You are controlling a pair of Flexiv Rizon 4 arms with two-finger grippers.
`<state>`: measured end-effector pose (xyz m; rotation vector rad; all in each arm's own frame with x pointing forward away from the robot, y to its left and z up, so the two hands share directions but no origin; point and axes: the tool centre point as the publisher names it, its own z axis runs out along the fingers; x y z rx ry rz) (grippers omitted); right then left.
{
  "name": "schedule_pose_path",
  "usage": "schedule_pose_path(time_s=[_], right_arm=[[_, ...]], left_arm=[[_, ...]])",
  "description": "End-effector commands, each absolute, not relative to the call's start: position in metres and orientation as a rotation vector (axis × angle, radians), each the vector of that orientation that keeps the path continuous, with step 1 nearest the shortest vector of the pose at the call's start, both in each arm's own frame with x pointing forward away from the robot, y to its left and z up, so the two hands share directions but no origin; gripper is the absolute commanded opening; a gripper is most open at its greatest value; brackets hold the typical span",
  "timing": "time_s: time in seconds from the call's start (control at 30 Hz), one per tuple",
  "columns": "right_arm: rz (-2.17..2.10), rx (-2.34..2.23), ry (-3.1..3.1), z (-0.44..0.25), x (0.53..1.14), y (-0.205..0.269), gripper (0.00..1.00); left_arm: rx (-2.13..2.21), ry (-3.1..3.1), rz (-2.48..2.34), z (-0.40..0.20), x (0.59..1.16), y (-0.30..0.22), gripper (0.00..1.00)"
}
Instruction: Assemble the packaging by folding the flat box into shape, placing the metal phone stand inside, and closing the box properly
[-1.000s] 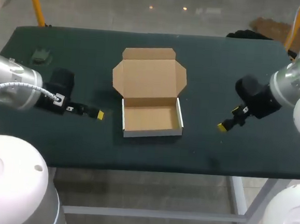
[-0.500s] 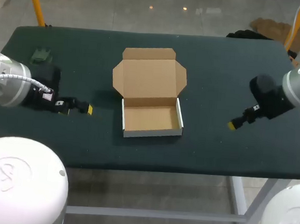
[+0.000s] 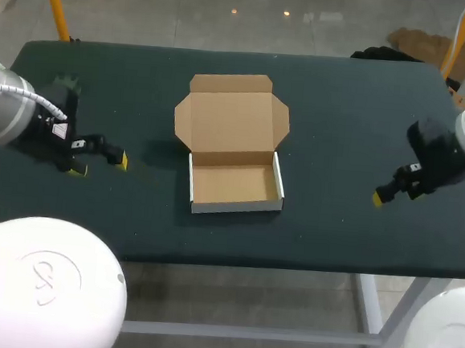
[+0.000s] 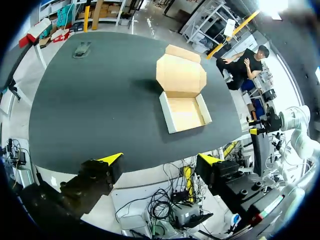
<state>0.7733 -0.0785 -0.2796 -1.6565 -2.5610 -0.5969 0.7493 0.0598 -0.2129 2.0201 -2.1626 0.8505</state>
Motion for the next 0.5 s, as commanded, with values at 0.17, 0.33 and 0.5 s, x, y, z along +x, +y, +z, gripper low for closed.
schedule_pose_path(time_s=[0.17, 0.33, 0.5], right_arm=[[-0.552, -1.723, -2.489, -0.267, 0.763, -0.089, 1.00], [-0.456, -1.836, -2.450, -0.269, 0.763, -0.091, 1.00], [-0.437, -1.898, -2.428, -0.266, 0.764, -0.096, 1.00]], left_arm=[[2.104, -2.151, 0.694, -0.204, 0.746, 0.060, 1.00], [2.144, -2.173, 0.642, -0.206, 0.744, 0.057, 1.00], [2.182, -2.158, 0.598, -0.209, 0.743, 0.058, 1.00]])
